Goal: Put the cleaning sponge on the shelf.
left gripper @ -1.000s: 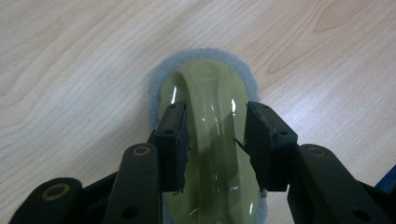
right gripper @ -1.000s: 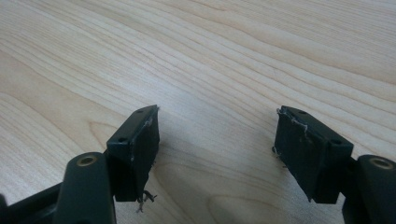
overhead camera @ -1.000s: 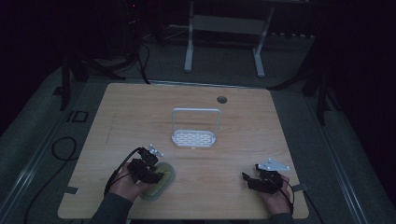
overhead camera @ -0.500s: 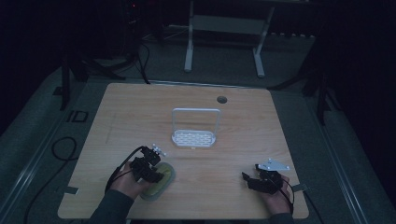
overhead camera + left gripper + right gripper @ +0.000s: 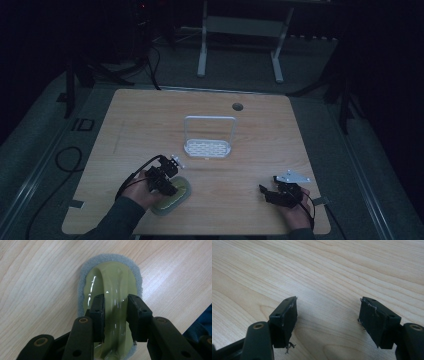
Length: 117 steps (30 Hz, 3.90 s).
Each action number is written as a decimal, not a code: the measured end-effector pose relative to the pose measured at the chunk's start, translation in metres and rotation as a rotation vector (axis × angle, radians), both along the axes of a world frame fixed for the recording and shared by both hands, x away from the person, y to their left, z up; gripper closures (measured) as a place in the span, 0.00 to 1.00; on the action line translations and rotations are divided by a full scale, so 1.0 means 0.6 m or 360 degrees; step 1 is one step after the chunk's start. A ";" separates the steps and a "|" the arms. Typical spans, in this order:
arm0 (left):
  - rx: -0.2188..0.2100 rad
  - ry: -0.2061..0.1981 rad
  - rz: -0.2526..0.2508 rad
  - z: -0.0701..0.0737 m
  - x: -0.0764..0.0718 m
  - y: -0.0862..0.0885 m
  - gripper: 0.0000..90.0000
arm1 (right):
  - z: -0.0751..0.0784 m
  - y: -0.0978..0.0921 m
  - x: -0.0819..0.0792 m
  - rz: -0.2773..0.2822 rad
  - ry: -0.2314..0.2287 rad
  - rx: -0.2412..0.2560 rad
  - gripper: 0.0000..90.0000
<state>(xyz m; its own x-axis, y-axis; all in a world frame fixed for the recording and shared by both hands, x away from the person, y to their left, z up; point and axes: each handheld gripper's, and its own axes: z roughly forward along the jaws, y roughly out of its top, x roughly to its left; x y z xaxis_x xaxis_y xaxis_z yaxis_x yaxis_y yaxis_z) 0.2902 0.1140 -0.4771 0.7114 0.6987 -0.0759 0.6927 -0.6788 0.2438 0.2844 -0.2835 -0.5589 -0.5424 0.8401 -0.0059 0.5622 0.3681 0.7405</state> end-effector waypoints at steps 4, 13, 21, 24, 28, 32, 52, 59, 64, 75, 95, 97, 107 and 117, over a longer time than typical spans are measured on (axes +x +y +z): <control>0.0027 0.0025 -0.0036 0.001 0.004 -0.005 0.76 | 0.000 0.000 0.000 0.0000 0.0000 0.0000 0.34; 0.0089 0.0083 -0.0114 -0.001 0.010 -0.015 0.74 | 0.000 0.000 0.000 0.0000 0.0000 0.0000 0.34; 0.0202 0.0091 -0.0246 0.005 0.012 -0.023 0.77 | 0.000 0.000 0.000 0.0000 0.0000 0.0000 0.34; 0.0214 0.0113 -0.0278 0.006 0.013 -0.024 0.78 | 0.000 0.000 0.000 -0.0001 0.0000 0.0000 0.34; 0.0212 0.0133 -0.0291 0.005 0.016 -0.024 0.78 | 0.000 0.000 0.000 0.0000 0.0000 0.0000 0.34; 0.0239 0.0145 -0.0322 0.006 0.017 -0.027 0.78 | 0.000 0.000 0.000 0.0000 0.0000 0.0000 0.34; 0.0272 -0.0037 -0.0479 0.023 0.022 -0.033 0.79 | 0.000 0.000 0.000 -0.0001 0.0000 0.0000 0.34; 0.0271 -0.0104 -0.0528 0.030 0.024 -0.033 0.79 | 0.000 0.000 0.000 0.0001 0.0000 0.0000 0.34; 0.0265 -0.0169 -0.0538 0.035 0.027 -0.032 0.79 | 0.000 0.000 0.000 0.0001 0.0000 0.0001 0.34; 0.0246 -0.0322 -0.0598 0.044 0.041 -0.041 0.79 | 0.000 0.000 0.001 0.0000 0.0002 0.0003 0.34; 0.0215 -0.0489 -0.0691 0.079 0.062 -0.036 0.79 | 0.000 0.000 0.001 0.0004 -0.0003 0.0000 0.34; 0.0214 -0.0500 -0.0708 0.083 0.064 -0.038 0.79 | 0.000 0.000 0.001 0.0005 -0.0002 0.0000 0.34; 0.0219 -0.0540 -0.0758 0.096 0.075 -0.053 0.79 | 0.000 0.000 0.001 0.0005 -0.0004 -0.0001 0.34; 0.0240 -0.0576 -0.0811 0.104 0.087 -0.066 0.79 | 0.000 0.000 0.001 0.0004 -0.0003 0.0000 0.34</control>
